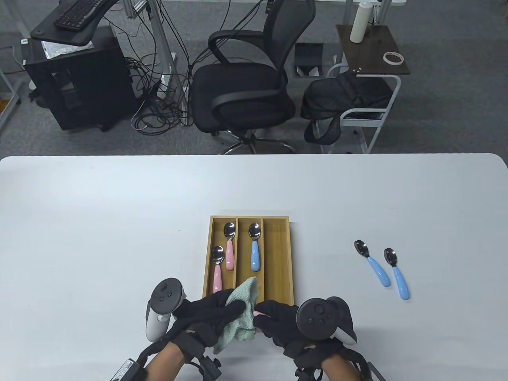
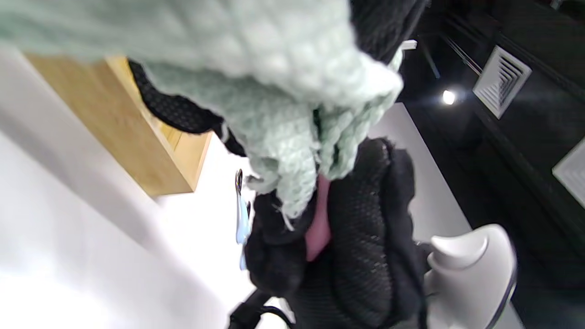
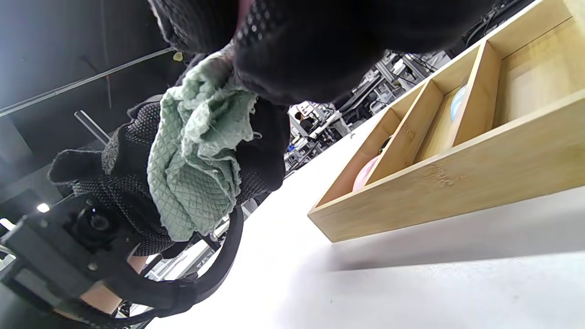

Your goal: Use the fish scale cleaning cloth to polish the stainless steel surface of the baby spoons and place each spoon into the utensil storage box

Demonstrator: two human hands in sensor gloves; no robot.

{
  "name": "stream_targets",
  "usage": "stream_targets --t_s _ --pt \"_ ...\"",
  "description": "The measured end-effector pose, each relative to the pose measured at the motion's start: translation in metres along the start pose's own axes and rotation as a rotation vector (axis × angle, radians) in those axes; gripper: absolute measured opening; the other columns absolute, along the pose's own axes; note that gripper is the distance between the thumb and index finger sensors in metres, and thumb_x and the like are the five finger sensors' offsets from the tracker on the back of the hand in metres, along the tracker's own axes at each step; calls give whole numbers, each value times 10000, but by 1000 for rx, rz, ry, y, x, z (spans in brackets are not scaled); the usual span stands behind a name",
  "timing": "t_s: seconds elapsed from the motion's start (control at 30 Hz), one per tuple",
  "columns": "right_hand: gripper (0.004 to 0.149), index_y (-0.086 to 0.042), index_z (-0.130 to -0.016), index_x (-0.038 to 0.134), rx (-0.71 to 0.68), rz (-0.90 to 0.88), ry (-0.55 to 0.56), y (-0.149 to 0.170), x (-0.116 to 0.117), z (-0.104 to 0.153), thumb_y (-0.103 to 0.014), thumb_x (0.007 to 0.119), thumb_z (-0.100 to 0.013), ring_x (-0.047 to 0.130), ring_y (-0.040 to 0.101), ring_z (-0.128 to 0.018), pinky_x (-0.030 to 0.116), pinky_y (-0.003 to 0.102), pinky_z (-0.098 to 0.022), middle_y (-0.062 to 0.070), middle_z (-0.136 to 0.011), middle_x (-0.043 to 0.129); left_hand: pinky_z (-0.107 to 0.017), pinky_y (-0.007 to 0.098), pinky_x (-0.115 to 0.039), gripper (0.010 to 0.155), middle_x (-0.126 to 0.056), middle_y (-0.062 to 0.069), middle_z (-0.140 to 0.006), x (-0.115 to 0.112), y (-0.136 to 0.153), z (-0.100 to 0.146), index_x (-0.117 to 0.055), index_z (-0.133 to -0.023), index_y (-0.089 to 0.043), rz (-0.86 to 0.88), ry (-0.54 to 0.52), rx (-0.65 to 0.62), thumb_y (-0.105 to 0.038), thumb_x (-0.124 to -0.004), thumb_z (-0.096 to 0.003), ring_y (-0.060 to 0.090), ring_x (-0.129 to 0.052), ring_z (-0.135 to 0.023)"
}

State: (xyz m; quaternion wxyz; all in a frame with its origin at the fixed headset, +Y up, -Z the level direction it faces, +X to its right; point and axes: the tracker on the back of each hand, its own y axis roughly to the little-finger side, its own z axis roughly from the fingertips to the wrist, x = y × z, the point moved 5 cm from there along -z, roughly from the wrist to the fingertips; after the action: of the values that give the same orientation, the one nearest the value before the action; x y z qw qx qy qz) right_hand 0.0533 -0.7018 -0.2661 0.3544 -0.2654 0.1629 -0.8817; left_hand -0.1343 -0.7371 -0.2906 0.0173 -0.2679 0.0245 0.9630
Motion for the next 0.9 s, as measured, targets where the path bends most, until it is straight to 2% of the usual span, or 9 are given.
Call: stream_targets --t_s 0.2,0.27,0.37,0.5,0.67,0.83,0.9 --pt "472 -79 -970 645 -2 6 -58 -6 11 1 -420 567 -652 976 112 -359 896 284 -270 11 -705 869 -455 394 -970 533 -988 61 -751 7 -10 3 -790 -936 -93 -220 -83 -37 -395 -900 -511 192 -1113 -572" --pt "467 -87 -972 650 -6 4 -51 -7 12 1 -418 572 -651 981 115 -362 901 286 -272 11 -706 874 -441 386 -961 556 -992 26 -700 9 -15 5 -810 -898 -112 -307 -127 -59 -475 -889 -485 161 -1105 -529" --pt "463 -108 -971 664 -8 8 -44 -6 11 0 -427 578 -647 997 117 -372 911 284 -283 6 -710 886 -426 377 -960 547 -998 9 -660 7 -22 9 -822 -876 -108 -416 -156 -97 -514 -813 -509 136 -1103 -496" --pt "459 -133 -975 674 3 -46 -65 -2 11 -1 -441 588 -645 1023 161 -441 922 314 -339 18 -748 899 -410 370 -963 542 -1009 11 -633 5 -29 11 -839 -861 -81 -462 -189 -132 -512 -722 -554 127 -1106 -470" --pt "489 -146 -987 688 30 -66 -112 1 13 -2 -482 609 -641 997 242 -567 892 391 -432 36 -813 877 -401 386 -953 549 -1007 37 -630 8 -23 9 -835 -866 -44 -370 -171 -98 -484 -662 -589 147 -1102 -461" --pt "469 -154 -943 743 59 -62 -172 2 14 -1 -494 650 -632 984 222 -519 883 363 -401 14 -770 889 -408 390 -948 552 -1003 41 -639 6 -29 11 -827 -878 -44 -418 -193 -118 -478 -635 -597 153 -1097 -472" --pt "470 -158 -924 765 52 -56 -154 2 12 -1 -506 662 -626 990 206 -481 887 324 -362 5 -745 902 -406 381 -951 550 -1003 31 -635 7 -30 11 -829 -877 -53 -441 -206 -123 -484 -634 -595 142 -1098 -467"
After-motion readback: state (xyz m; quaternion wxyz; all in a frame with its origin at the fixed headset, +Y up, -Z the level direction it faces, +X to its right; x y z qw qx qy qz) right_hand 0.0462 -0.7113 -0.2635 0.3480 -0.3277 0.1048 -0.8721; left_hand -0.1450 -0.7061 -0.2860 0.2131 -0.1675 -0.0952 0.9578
